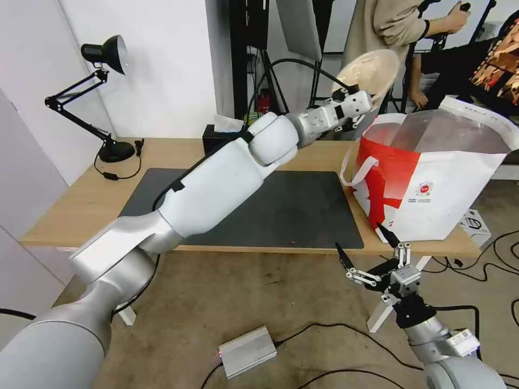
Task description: Pick up the trash from the table and place it into the takeout bag.
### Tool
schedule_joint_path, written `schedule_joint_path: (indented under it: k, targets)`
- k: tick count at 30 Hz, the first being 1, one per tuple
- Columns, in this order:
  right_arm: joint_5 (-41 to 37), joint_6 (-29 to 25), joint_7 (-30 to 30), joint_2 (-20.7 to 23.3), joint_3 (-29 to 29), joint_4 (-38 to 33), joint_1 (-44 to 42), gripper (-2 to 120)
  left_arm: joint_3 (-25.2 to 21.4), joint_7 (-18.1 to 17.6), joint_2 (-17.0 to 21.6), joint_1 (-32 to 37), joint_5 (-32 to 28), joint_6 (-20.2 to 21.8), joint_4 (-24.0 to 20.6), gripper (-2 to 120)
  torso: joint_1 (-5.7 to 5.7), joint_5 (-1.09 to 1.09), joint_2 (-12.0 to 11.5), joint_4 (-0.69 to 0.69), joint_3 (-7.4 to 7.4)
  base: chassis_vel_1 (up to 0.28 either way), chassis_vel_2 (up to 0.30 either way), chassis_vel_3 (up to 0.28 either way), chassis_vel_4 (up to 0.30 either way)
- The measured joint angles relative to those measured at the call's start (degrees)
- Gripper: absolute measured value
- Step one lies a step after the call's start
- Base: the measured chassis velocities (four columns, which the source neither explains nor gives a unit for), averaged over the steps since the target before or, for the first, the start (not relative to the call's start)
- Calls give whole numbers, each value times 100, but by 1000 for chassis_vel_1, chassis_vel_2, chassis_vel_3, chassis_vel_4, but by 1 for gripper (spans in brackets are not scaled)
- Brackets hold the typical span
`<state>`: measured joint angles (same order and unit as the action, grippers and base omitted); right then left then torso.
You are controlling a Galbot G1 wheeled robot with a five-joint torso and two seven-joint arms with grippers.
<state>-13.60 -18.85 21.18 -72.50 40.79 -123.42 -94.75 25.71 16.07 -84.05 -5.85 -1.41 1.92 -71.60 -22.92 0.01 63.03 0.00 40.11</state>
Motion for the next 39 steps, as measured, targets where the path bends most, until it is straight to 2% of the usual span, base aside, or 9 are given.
schedule_joint_path:
  k: [8,17,26,39]
  targets:
    - [0,0,0,0,0,0,0,100,24,121,-416,-110,562,-314,454,1,0,0,0,-1,0,0,0,0,0]
    - [0,0,0,0,0,0,0,100,57,139,-710,-151,960,-426,765,1,0,0,0,-1,0,0,0,0,0]
    - [0,0,0,0,0,0,0,100,183,163,-739,-102,1641,-509,889,1,0,-1,0,0,0,0,0,0,0]
    - [0,0,0,0,0,0,0,100,329,299,-734,-36,2115,-600,1072,1,0,-1,0,0,0,0,0,0,0]
